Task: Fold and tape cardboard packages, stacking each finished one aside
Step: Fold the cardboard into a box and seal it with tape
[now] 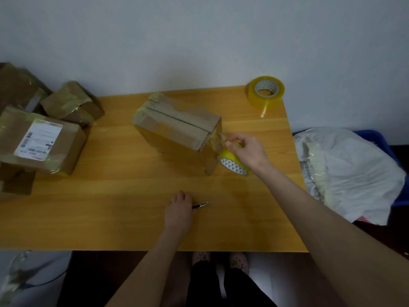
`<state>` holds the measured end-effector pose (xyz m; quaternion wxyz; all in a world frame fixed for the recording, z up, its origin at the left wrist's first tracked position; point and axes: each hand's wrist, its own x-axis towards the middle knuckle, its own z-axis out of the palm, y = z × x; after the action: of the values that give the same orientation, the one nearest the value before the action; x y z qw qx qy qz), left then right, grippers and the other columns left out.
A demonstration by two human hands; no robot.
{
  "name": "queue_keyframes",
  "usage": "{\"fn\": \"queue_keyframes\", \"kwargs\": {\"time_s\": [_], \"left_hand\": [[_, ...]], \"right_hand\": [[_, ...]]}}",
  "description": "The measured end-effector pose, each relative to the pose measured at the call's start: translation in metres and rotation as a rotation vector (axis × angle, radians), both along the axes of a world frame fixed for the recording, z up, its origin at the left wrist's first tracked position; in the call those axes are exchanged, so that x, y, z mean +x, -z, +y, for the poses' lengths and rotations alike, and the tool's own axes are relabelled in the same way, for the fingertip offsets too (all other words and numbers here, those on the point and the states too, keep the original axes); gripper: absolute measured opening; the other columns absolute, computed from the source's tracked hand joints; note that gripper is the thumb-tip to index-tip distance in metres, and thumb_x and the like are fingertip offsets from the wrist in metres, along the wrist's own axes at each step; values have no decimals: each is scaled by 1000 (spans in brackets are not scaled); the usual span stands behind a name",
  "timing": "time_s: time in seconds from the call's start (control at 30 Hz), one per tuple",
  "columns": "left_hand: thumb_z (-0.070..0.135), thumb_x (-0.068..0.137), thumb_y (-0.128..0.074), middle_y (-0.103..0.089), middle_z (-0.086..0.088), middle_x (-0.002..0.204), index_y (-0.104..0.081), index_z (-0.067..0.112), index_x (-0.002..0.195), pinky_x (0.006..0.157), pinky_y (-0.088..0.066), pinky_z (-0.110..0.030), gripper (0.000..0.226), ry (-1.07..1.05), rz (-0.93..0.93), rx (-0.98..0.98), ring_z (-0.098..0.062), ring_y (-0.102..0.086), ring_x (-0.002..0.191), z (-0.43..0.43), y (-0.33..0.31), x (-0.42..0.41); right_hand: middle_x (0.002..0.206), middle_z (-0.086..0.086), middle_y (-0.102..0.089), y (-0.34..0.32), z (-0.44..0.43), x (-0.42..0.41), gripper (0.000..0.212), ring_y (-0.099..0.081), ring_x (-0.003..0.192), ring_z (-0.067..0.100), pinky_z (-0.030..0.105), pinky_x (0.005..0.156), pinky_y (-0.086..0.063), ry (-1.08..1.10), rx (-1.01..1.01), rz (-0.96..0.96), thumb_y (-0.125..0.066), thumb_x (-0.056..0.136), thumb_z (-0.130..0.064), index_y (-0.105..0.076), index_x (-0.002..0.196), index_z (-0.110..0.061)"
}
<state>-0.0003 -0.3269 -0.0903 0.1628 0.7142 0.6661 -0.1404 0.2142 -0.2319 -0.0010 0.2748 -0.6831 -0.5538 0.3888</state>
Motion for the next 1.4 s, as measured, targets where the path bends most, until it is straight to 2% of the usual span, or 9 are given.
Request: {"fn": "queue_keyframes", "kwargs": {"time_s": [0.1,0.2,0.4,0.47,0.53,0.73,0.9,1.3,1.4], "left_hand": [[32,98,-47,-47,-6,126,-46,15,125,90,-45,-36,32,-20,-20,2,-24,-48,115,-1,3,2],[28,103,-38,-58,-2,108,-47,17,122,65,-51,-35,24,-43,-101,56,-20,-60,86,-6,-13,6],[18,97,-50,-62,2,90,-60,12,114,44,-28,-14,20,-63,-449,476,-10,-50,57,-17,-89,16],[15,96,-51,-61,2,95,-58,13,123,44,-35,-16,28,-12,-479,554,-11,-51,58,-8,-115,24],[10,96,-49,-59,-1,98,-49,18,135,47,-42,-29,40,18,-450,529,-18,-54,62,5,-137,35],[4,97,-39,-59,-4,111,-40,25,140,62,-38,-27,48,-14,-261,470,-22,-58,83,37,-150,60],[4,97,-37,-57,-6,99,-43,23,137,59,-35,-28,44,1,-186,443,-19,-48,73,43,-147,64],[4,95,-41,-60,-7,97,-54,16,113,62,-42,-31,25,47,-25,315,-25,-62,87,51,-136,60],[10,97,-40,-57,-1,90,-49,20,116,53,-35,-27,23,62,1,335,-20,-56,69,42,-120,44]], "right_hand": [[121,-1,-64,2,0,-1,9,-56,115,19,27,81,-41,4,5,5,-58,94,-32,-65,98,-27],[121,2,-65,2,-1,-3,14,-57,113,20,27,77,-41,21,4,-17,-58,94,-34,-66,102,-26],[120,-1,-65,-8,-5,-9,16,-63,98,21,28,69,-44,75,-19,-107,-58,94,-38,-67,101,-27],[113,0,-67,-12,-7,-11,19,-63,94,21,29,68,-46,100,-21,-122,-57,94,-39,-67,105,-26],[106,2,-68,-15,-7,-13,19,-63,87,22,30,65,-45,114,-40,-152,-55,95,-40,-67,104,-28],[98,1,-69,-18,-8,-16,16,-63,87,25,30,62,-41,122,-73,-208,-54,93,-42,-66,97,-32],[92,0,-68,-22,-6,-16,18,-64,85,25,30,62,-43,115,-75,-238,-53,93,-43,-67,95,-32],[92,1,-66,-25,-7,-14,18,-59,80,23,28,61,-42,67,-113,-364,-48,95,-32,-64,88,-28],[89,3,-64,-15,-16,-1,19,-61,84,25,28,62,-41,79,-152,-353,-50,95,-30,-68,98,-24]]}}
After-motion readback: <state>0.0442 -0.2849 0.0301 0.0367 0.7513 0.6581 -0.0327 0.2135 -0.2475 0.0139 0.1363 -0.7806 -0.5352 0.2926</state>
